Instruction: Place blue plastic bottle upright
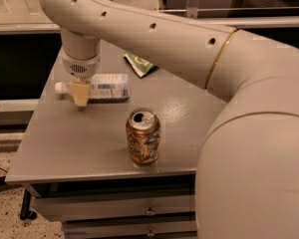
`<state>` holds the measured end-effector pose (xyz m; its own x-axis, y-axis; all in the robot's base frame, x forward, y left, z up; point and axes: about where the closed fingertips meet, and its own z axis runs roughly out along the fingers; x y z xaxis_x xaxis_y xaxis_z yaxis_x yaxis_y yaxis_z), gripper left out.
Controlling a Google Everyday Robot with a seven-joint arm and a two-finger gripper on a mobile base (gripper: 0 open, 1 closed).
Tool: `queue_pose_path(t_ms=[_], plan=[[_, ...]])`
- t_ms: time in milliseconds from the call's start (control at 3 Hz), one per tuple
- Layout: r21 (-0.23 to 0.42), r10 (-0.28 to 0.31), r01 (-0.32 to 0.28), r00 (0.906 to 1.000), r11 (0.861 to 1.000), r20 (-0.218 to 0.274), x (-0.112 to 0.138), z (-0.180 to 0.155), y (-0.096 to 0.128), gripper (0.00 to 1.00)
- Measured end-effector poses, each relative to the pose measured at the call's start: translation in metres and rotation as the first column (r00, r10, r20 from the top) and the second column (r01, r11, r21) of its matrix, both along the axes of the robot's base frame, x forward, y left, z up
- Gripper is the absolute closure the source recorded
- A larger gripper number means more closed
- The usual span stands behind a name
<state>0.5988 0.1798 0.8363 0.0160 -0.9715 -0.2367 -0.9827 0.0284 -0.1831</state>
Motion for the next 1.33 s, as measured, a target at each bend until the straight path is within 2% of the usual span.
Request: queue_pose_path(t_ms=[333, 667, 1000, 1333], plan=[[0.008, -0.008, 0.008, 0.9998, 1.000, 0.019, 0.001, 0.014, -0.011, 0.64], [0.114, -0.025, 0.019, 0.9984, 0.993, 0.050, 0.014, 0.059, -0.033, 0.88], [0.242, -0.020, -0.006, 0.9941, 0.970, 0.106, 0.021, 0.120, -0.052, 1.00], [0.331, -0.015, -0.035, 0.9892, 0.943, 0.146, 0.021, 0.161, -0.062, 1.00]])
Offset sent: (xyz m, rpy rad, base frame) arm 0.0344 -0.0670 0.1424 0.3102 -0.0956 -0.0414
